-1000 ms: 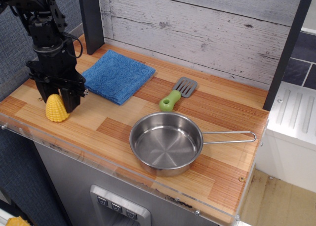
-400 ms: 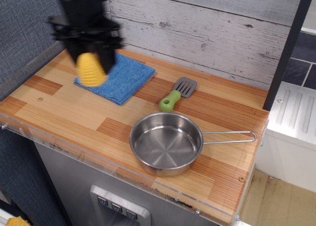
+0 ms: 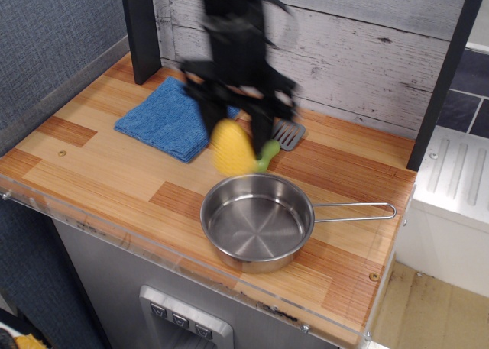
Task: PICK UP THE FRUIT AND PUT ON THE ANOTHER SIDE OF THE TABLE
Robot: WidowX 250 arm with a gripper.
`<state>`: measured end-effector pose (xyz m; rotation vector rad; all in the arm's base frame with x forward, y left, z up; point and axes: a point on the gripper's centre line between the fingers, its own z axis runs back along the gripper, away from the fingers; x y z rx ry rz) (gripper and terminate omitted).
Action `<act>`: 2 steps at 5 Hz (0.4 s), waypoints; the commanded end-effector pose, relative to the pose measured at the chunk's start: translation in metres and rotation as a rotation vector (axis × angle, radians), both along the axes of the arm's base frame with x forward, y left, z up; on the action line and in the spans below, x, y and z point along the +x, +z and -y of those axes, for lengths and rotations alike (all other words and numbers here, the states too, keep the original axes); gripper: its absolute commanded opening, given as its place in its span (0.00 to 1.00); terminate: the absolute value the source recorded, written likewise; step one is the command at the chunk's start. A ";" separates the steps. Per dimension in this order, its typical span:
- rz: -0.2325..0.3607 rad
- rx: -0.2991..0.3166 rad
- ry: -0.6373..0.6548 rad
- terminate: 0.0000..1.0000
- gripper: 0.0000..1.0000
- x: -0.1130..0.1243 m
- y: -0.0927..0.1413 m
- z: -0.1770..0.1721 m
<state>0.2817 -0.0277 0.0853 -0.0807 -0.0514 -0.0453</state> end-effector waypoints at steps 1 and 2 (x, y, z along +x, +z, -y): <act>0.022 0.084 -0.063 0.00 0.00 -0.002 -0.033 0.023; 0.043 0.111 -0.058 0.00 0.00 -0.001 -0.043 0.010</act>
